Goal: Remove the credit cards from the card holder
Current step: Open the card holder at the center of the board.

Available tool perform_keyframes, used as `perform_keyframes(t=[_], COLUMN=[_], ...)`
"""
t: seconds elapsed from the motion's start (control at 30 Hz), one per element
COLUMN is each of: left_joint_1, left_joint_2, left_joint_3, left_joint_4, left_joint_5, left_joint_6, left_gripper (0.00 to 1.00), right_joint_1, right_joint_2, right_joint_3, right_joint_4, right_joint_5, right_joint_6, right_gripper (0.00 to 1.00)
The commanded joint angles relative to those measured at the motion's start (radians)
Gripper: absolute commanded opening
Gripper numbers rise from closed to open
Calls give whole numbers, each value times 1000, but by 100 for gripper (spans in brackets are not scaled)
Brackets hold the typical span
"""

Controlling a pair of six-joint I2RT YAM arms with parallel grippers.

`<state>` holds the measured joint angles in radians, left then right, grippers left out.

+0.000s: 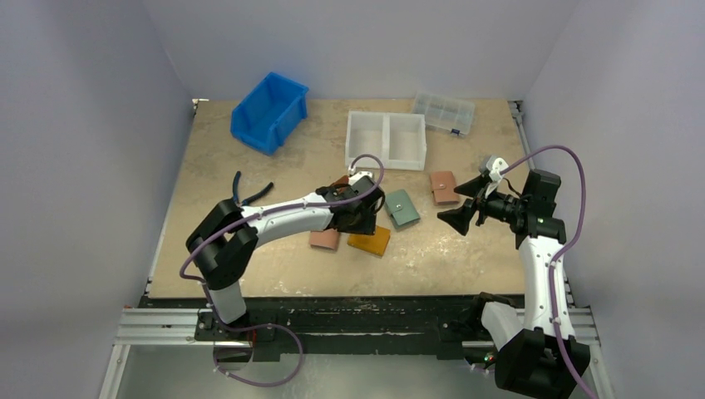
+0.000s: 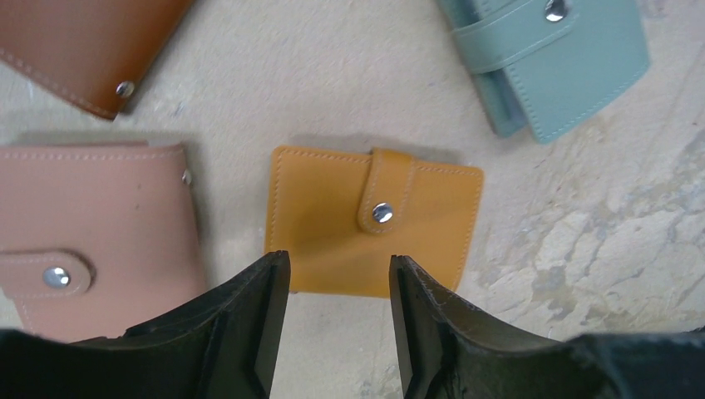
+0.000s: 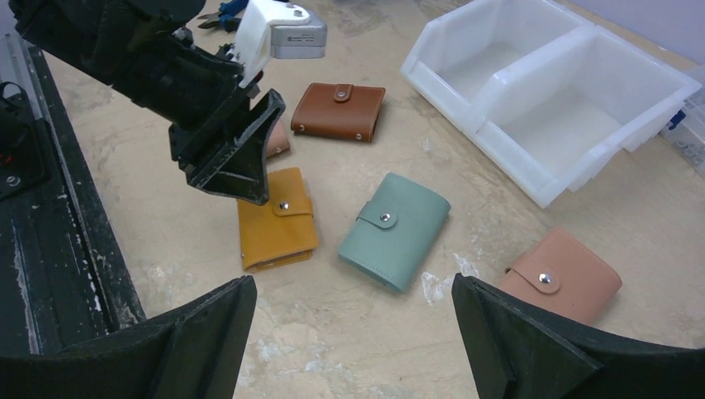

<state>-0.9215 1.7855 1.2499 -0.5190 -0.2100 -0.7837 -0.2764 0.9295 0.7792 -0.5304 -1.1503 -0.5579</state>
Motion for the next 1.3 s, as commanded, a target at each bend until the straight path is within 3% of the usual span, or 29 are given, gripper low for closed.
perform_keyframes(t=[0.0, 0.2, 0.43, 0.57, 0.83, 1.27], left_joint_1=[10, 42, 171, 187, 187, 188], left_joint_2=[-90, -124, -140, -137, -89, -27], left_joint_3=[-62, -121, -233, -248, -283, -271], left_joint_4=[42, 112, 267, 324, 386, 341], left_joint_5=[-28, 52, 285, 353, 405, 345], left_joint_6=[-54, 161, 179, 177, 145, 159], left_gripper=[52, 57, 60, 58, 52, 51], right_joint_1=[-4, -4, -4, -4, -4, -4], right_joint_2=[-13, -15, -14, -14, -12, -11], right_joint_3=[-3, -5, -6, -6, -8, -8], right_joint_4=[3, 0, -3, -2, -2, -2], right_joint_5=[2, -2, 0, 0, 0, -3], right_joint_6=[-14, -18, -23, -23, -25, -27], right_gripper=[99, 99, 99, 99, 99, 99])
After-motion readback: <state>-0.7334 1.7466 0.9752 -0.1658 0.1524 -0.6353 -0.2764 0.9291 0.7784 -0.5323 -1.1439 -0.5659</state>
